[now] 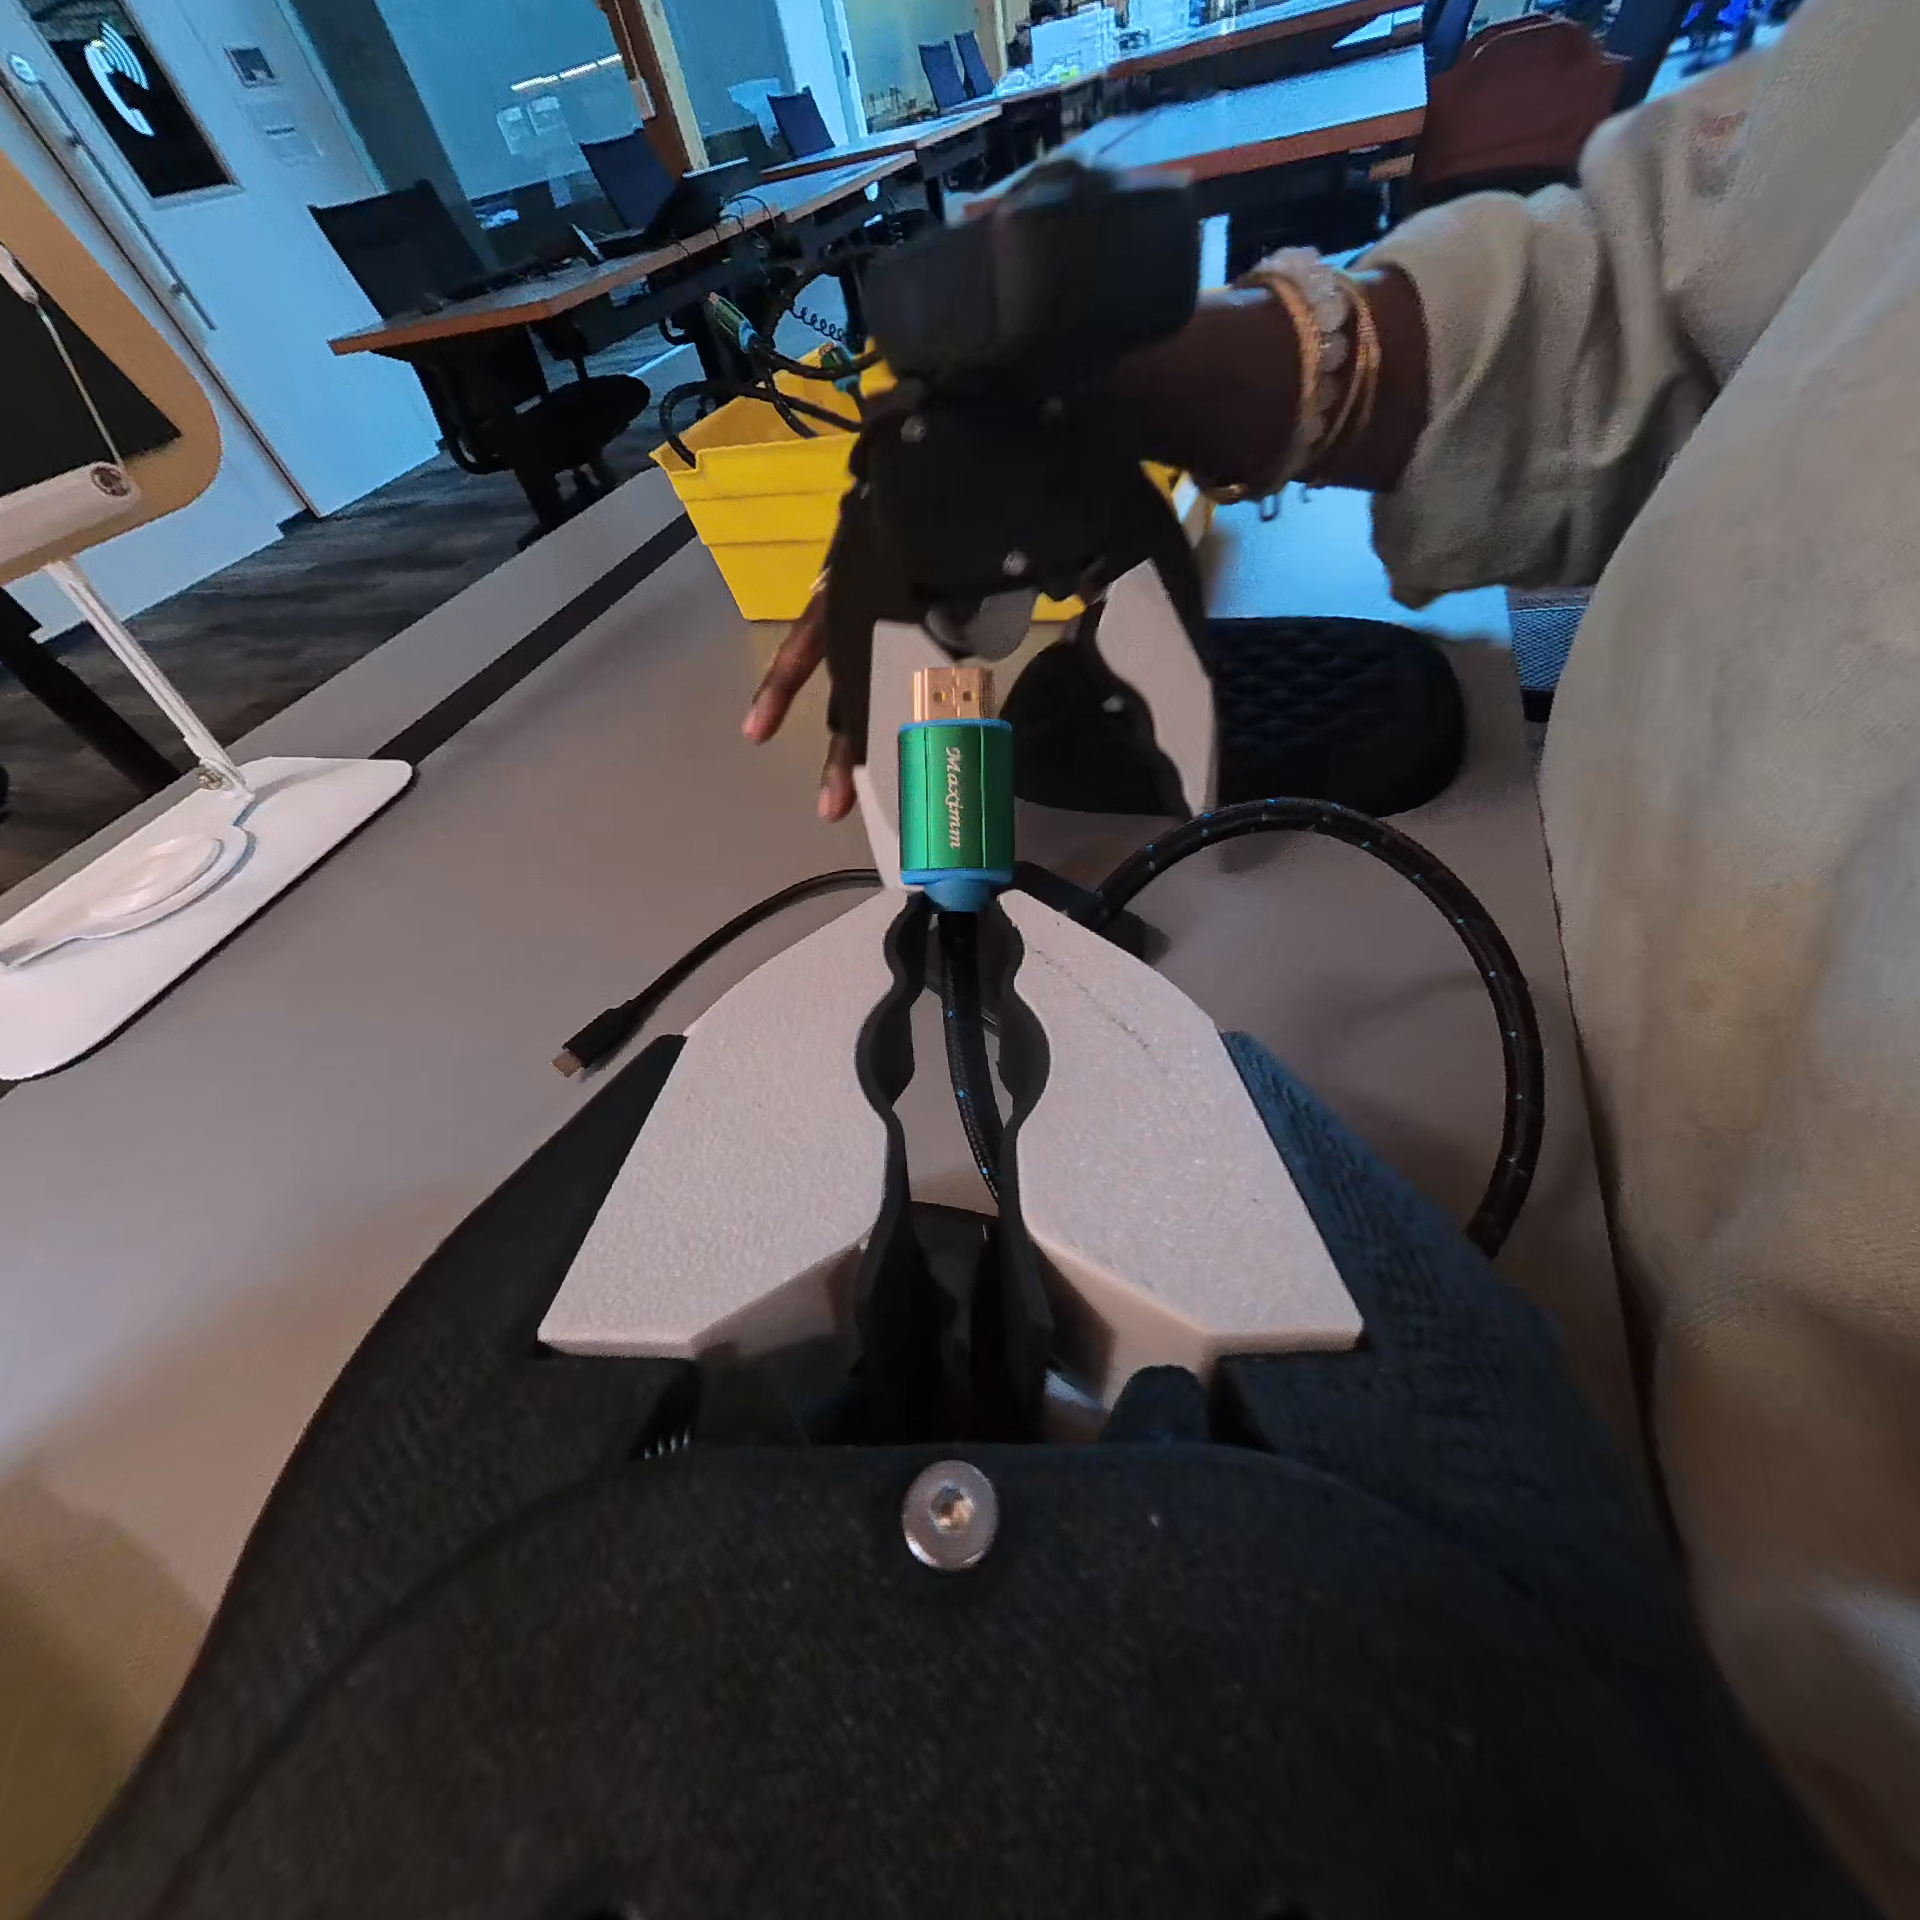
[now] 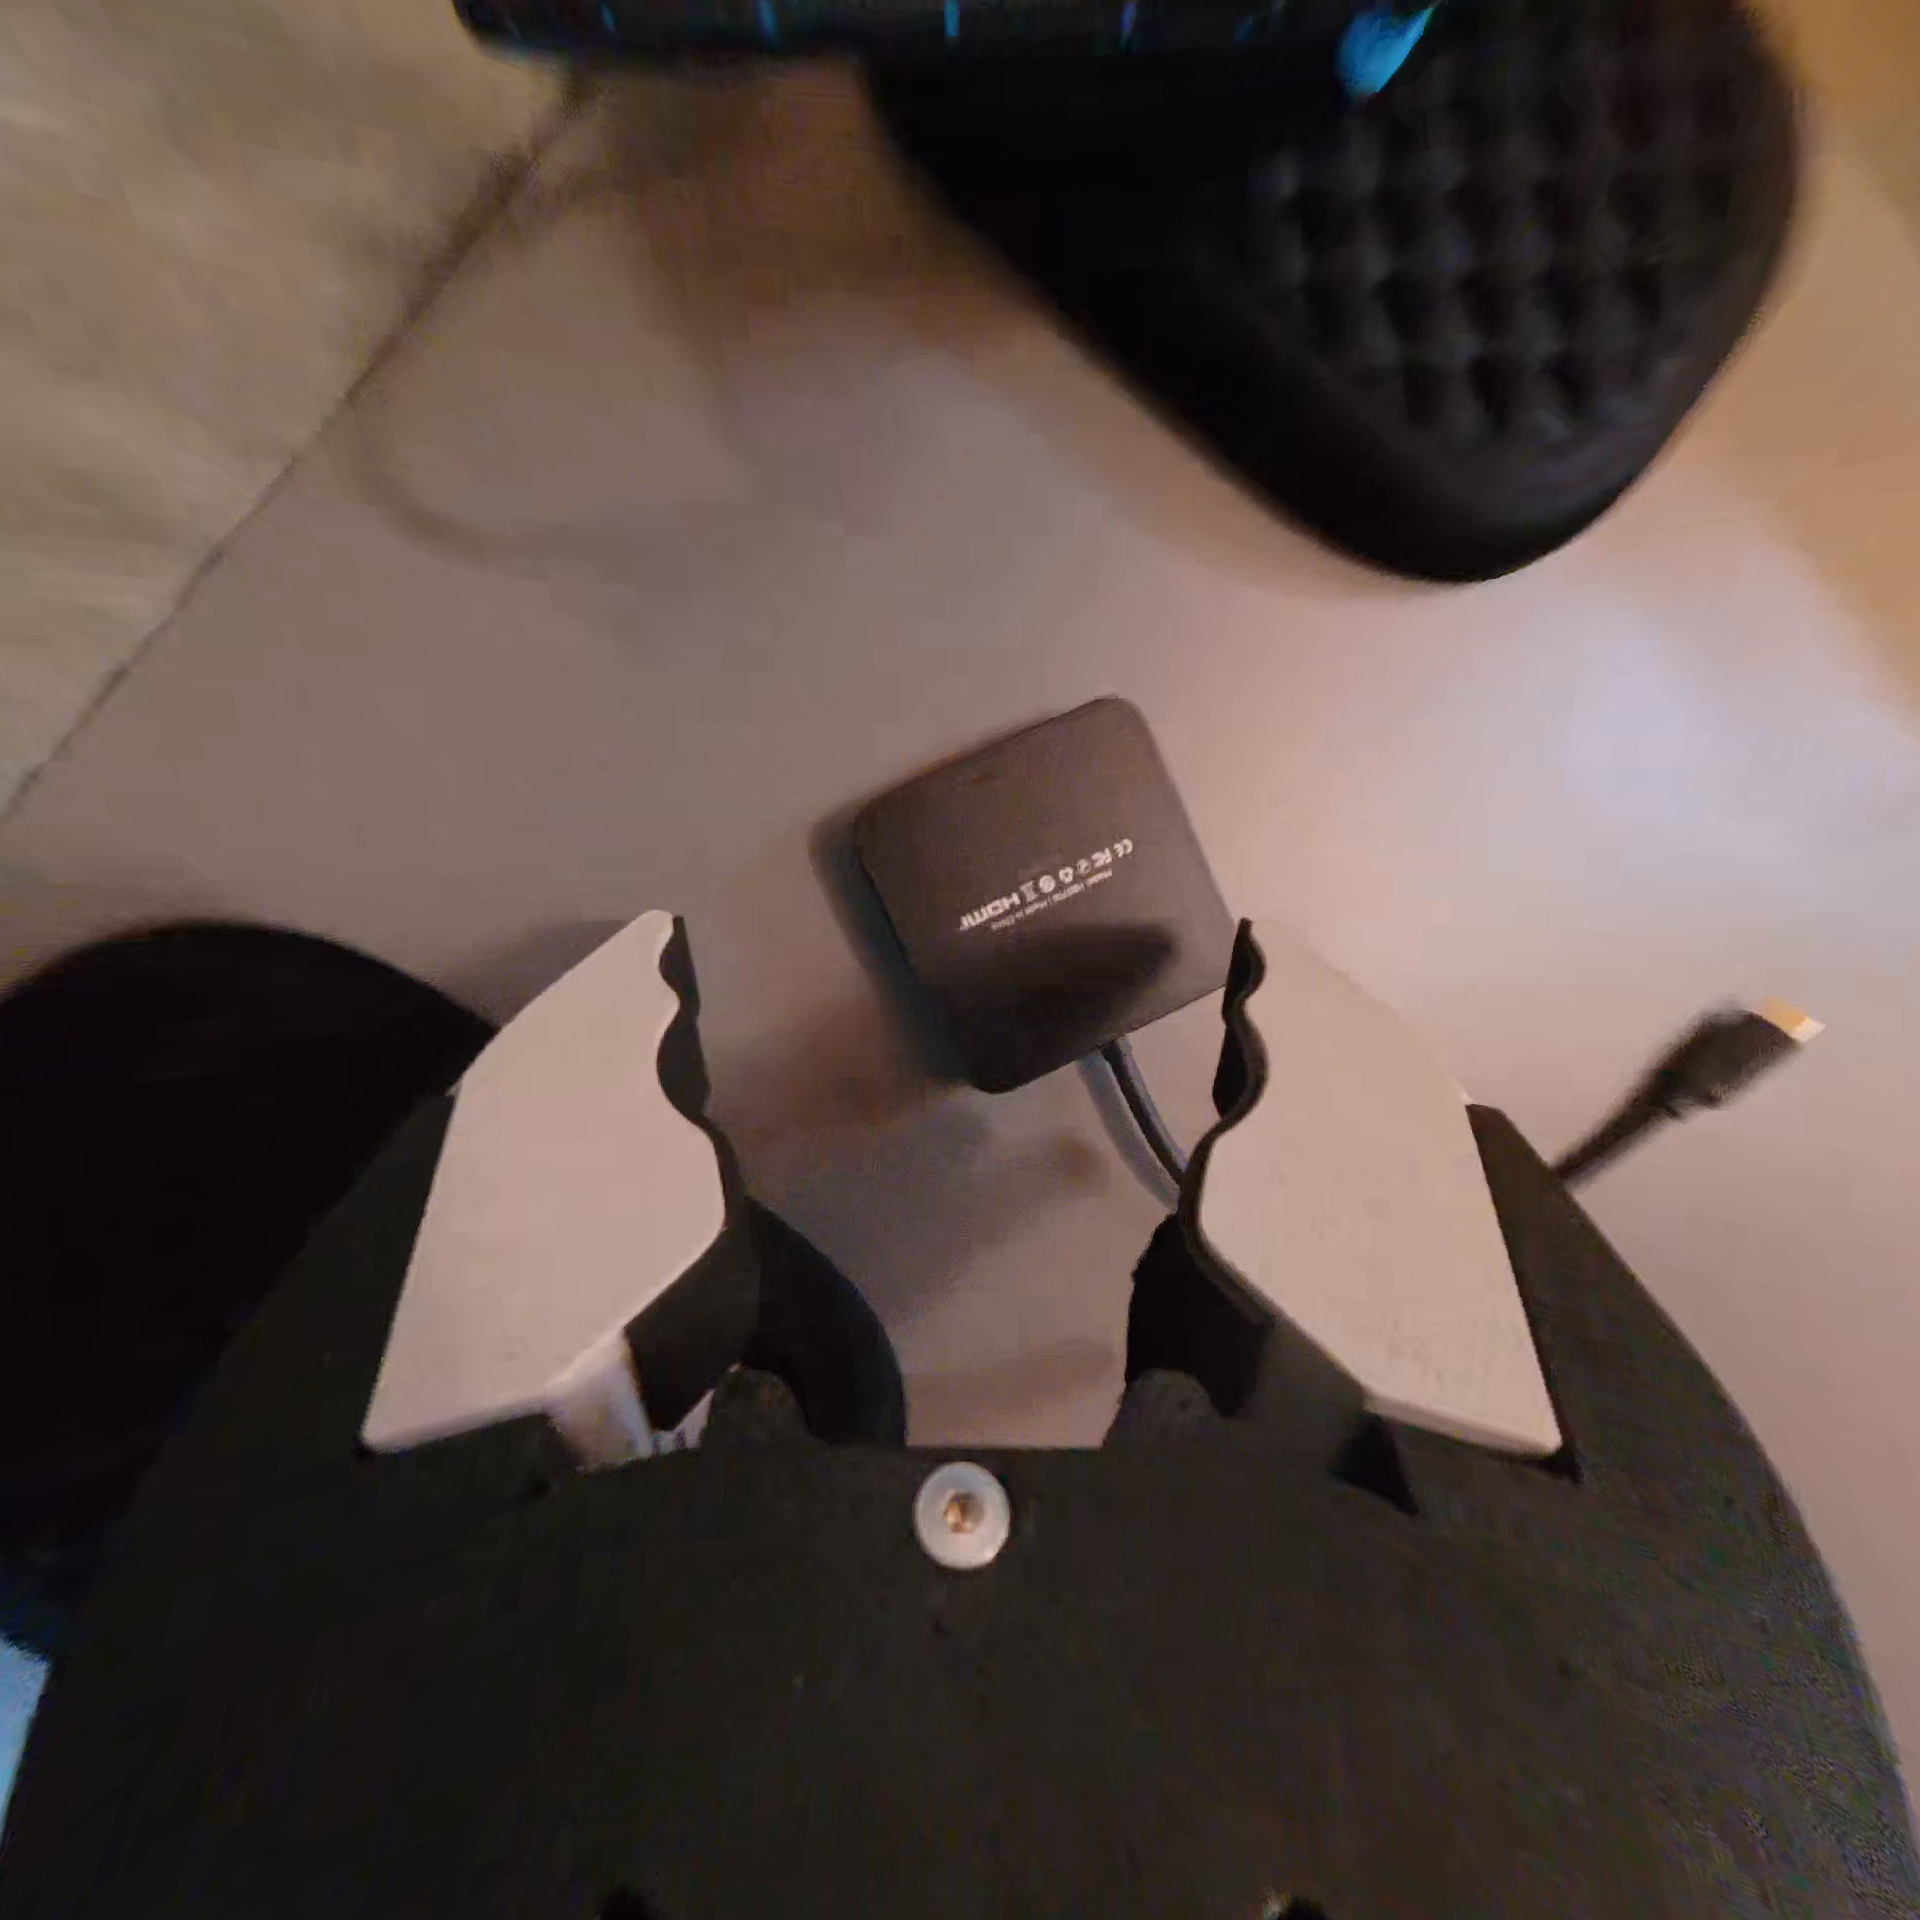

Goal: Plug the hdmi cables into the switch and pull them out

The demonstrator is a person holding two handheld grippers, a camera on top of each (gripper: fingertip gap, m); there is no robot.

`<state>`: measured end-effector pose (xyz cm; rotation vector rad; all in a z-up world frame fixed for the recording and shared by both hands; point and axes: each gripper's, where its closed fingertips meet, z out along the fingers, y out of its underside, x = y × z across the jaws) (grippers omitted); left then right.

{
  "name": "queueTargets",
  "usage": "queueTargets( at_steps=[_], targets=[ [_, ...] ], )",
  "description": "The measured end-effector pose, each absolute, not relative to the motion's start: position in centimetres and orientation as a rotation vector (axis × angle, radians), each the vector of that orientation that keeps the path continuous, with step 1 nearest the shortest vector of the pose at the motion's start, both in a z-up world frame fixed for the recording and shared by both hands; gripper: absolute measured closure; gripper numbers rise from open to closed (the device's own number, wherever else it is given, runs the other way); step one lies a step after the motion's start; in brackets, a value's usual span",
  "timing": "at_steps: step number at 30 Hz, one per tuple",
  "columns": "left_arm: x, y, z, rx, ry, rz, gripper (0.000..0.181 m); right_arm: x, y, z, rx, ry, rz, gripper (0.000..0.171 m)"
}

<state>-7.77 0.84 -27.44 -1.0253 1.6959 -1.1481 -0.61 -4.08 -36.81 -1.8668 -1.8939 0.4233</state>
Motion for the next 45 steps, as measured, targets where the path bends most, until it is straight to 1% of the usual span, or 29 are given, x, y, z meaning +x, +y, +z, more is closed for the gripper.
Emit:
queueTargets(
  at_steps=[3, 5, 6, 7, 8, 11, 14, 16, 18, 19, 22, 23, 24, 26, 27, 28, 30, 31, 32, 34, 36, 38, 40, 41, 43, 45],
  targets=[
    [-7.8, 0.6, -27.5, -1.006, 1.693, -1.152, 0.171, 0.1, -2.6, -38.6, -1.852, -2.046, 0.432, 0.075],
    [-7.8, 0.5, -27.5, -0.994, 1.696, -1.151, 0.171, -0.6, -2.0, -38.8, -1.806, -2.02, 0.563, 0.078],
    [-7.8, 0.5, -27.5, -0.99, 1.692, -1.151, 0.171, -1.0, -1.9, -38.7, -1.764, -2.002, 0.609, 0.083],
    [-7.9, 0.6, -27.4, -0.992, 1.685, -1.154, 0.171, -1.3, -1.7, -38.6, -1.741, -1.973, 0.64, 0.097],
    [-7.9, 0.8, -27.4, -0.999, 1.675, -1.158, 0.171, -1.2, -1.3, -38.5, -1.756, -1.912, 0.639, 0.099],
    [-8.0, 1.4, -27.2, -1.029, 1.638, -1.162, 0.171, -0.4, -0.9, -38.2, -1.809, -1.76, 0.615, 0.1],
    [-7.8, 1.5, -27.3, -1.043, 1.631, -1.155, 0.17, -0.6, -1.9, -36.3, -1.666, -1.662, 0.662, 0.1],
    [-7.7, 1.3, -27.4, -1.034, 1.648, -1.148, 0.17, -0.5, -3.7, -36.6, -1.663, -1.761, 0.651, 0.1],
    [-7.5, 1.1, -27.6, -1.027, 1.66, -1.141, 0.171, 0.3, -5.1, -38.2, -1.706, -1.925, 0.544, 0.099],
    [-7.4, 1.1, -27.7, -1.028, 1.662, -1.14, 0.17, -0.1, -5.5, -38.0, -1.697, -1.924, 0.561, 0.1],
    [-7.2, 1.0, -27.9, -1.041, 1.664, -1.143, 0.17, -0.1, -5.3, -37.7, -1.732, -1.875, 0.463, 0.099],
    [-7.1, 1.1, -27.9, -1.048, 1.663, -1.136, 0.17, -0.1, -5.0, -37.1, -1.786, -1.773, 0.455, 0.091],
    [-7.1, 1.1, -27.9, -1.051, 1.661, -1.129, 0.17, -0.1, -4.6, -36.2, -1.849, -1.623, 0.469, 0.08],
    [-7.1, 1.2, -27.9, -1.059, 1.654, -1.123, 0.17, 0.3, -4.2, -34.6, -2.016, -1.259, 0.489, 0.067],
    [-7.1, 1.2, -27.9, -1.064, 1.65, -1.122, 0.17, 0.6, -4.0, -34.0, -2.081, -1.06, 0.478, 0.069],
    [-7.1, 1.3, -27.9, -1.071, 1.648, -1.12, 0.17, 0.6, -4.0, -33.7, -2.121, -0.871, 0.475, 0.066],
    [-7.0, 1.4, -28.0, -1.081, 1.654, -1.112, 0.17, -0.2, -4.1, -33.7, -2.144, -0.588, 0.46, 0.071],
    [-6.9, 1.5, -28.0, -1.082, 1.662, -1.106, 0.17, -0.6, -4.2, -34.2, -2.155, -0.502, 0.425, 0.071],
    [-6.9, 1.4, -28.1, -1.078, 1.672, -1.098, 0.17, -0.5, -4.1, -35.0, -2.192, -0.451, 0.344, 0.078],
    [-6.7, 1.4, -28.3, -1.07, 1.69, -1.077, 0.17, 0.2, -3.8, -36.3, -2.268, -0.459, 0.12, 0.081],
    [-6.5, 1.3, -28.5, -1.062, 1.701, -1.082, 0.17, 0.1, -3.4, -37.0, -2.31, -0.514, 0.046, 0.086],
    [-6.4, 1.1, -28.7, -1.062, 1.704, -1.094, 0.17, -0.1, -3.5, -38.4, -2.41, -0.54, 0.109, 0.086],
    [-6.3, 1.1, -28.8, -1.061, 1.705, -1.094, 0.17, 0.0, -3.4, -38.5, -2.438, -0.548, 0.194, 0.099],
    [-6.3, 1.0, -28.8, -1.062, 1.708, -1.094, 0.17, 0.2, -3.5, -38.4, -2.446, -0.588, 0.198, 0.102],
    [-6.2, 1.0, -29.0, -1.069, 1.721, -1.072, 0.17, 0.2, -3.7, -38.4, -2.426, -0.69, 0.229, 0.103],
    [-6.1, 0.9, -29.4, -1.074, 1.753, -1.019, 0.17, 0.0, -3.7, -37.4, -2.294, -0.763, 0.292, 0.103]
  ],
)
